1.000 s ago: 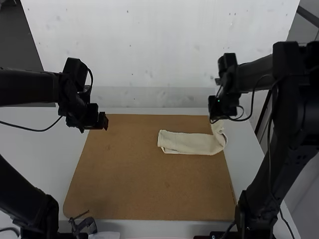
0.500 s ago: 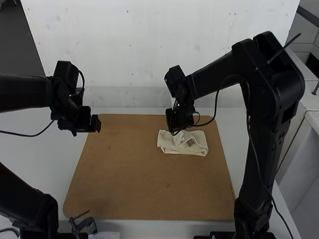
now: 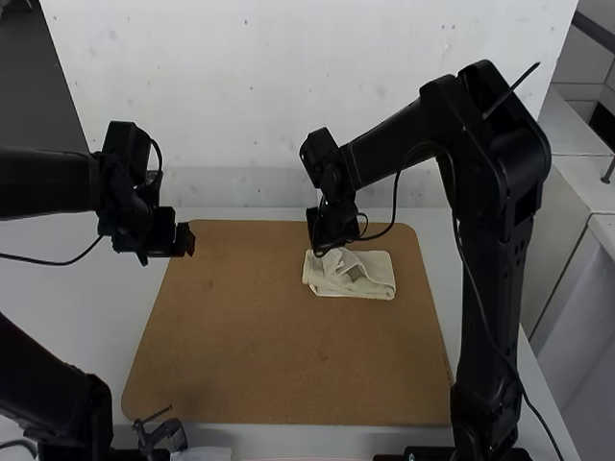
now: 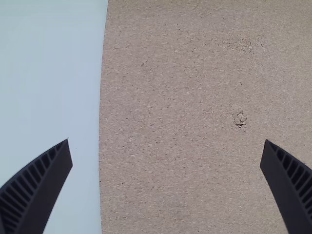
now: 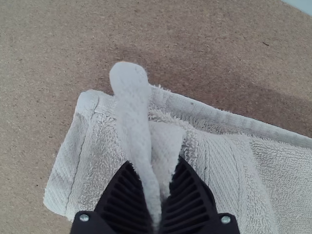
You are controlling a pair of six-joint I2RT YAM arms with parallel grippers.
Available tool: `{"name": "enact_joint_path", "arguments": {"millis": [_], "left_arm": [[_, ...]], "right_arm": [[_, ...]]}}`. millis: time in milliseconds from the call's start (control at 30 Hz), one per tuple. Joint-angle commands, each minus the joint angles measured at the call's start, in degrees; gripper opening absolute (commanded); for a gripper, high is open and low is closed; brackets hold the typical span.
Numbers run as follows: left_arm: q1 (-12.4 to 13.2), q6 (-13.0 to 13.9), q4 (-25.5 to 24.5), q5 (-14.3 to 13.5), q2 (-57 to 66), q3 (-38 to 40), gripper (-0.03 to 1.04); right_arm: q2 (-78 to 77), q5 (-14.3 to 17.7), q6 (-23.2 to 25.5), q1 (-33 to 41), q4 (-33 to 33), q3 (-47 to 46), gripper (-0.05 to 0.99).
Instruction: Fold the towel.
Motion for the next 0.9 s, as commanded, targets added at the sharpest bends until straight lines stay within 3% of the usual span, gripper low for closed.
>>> {"name": "enact_joint_path", "arguments": {"millis": [0,33,100,133,167,300,367,500,867], "left_arm": [[0.9,1.4,0.8,0.8,0.4,-0.8,1.01],[0.9,1.4,0.8,0.8,0.4,-0.8,1.01],[0.9,1.4,0.9,1.0,0.4,-0.8,1.01],[0.9,1.4,0.9,1.0,0.4,-0.9,1.01],[0.9,1.4,0.9,1.1,0.4,-1.0,1.01],[1.1,1.4,1.1,1.1,0.4,-1.0,1.01],[1.2,1.6,1.1,1.1,0.1,-1.2,1.01],[1.5,1.7,1.1,1.5,-0.3,-1.2,1.01],[0.1,1.1,1.2,1.6,-0.2,-1.4,1.01]], "right_arm": [[1.1,1.5,1.0,1.6,0.0,0.8,0.02],[1.0,1.9,1.2,1.7,0.5,0.6,0.13],[0.0,1.3,1.5,1.5,1.5,0.6,0.52],[-1.2,1.2,1.8,1.6,2.0,0.7,0.67],[-2.1,1.2,2.3,1.5,2.0,1.1,0.71],[-6.4,0.6,2.4,-0.2,2.0,2.5,0.71],[-7.8,0.5,2.2,-1.4,1.0,2.7,0.65],[-8.1,1.2,1.6,-2.6,-0.2,0.8,0.01],[-2.8,1.2,0.9,1.1,-0.4,-2.7,0.02]]}}
